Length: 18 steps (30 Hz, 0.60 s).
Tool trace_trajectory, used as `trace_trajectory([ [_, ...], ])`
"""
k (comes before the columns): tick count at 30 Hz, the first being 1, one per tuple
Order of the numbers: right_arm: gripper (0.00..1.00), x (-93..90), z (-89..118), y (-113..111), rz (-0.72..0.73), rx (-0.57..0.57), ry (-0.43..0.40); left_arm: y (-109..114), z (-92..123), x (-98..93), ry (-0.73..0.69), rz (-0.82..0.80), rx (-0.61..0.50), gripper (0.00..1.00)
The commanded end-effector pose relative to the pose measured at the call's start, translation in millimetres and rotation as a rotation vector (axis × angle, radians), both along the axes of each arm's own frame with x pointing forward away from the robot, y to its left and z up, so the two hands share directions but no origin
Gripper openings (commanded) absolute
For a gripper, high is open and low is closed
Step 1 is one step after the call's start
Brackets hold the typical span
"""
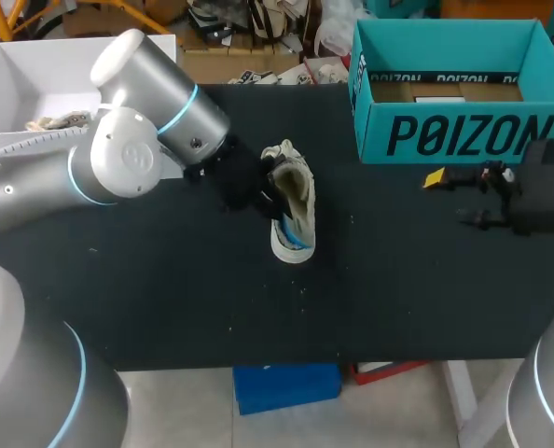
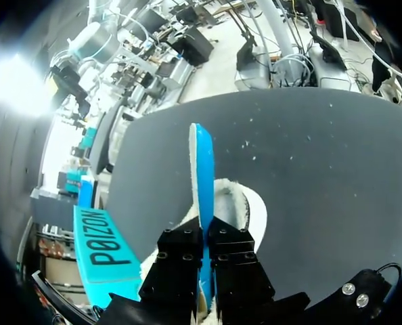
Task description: Take the shoe out of the shoebox, open the shoe tongue, remove and reinsert the insole, then place the shoe into the shoebox
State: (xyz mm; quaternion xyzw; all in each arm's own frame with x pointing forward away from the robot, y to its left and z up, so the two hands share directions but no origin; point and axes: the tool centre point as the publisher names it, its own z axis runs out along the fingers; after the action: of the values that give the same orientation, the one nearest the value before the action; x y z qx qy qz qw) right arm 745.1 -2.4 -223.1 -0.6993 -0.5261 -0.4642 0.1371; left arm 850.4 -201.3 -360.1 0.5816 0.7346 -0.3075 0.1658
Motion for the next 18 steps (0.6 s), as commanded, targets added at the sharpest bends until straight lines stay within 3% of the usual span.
trace_trajectory([
  [1, 1.0, 0.2, 0.3, 0.0, 0.0, 0.0, 0.001, -1.2, -5.9, 4.4, 0.002, 0.014, -0.001, 0.0],
  [18, 1.0, 0.2, 0.3, 0.0, 0.0, 0.0, 0.001, -2.5, -13.5, 28.7, -0.027, 0.065, 0.03, 0.0],
])
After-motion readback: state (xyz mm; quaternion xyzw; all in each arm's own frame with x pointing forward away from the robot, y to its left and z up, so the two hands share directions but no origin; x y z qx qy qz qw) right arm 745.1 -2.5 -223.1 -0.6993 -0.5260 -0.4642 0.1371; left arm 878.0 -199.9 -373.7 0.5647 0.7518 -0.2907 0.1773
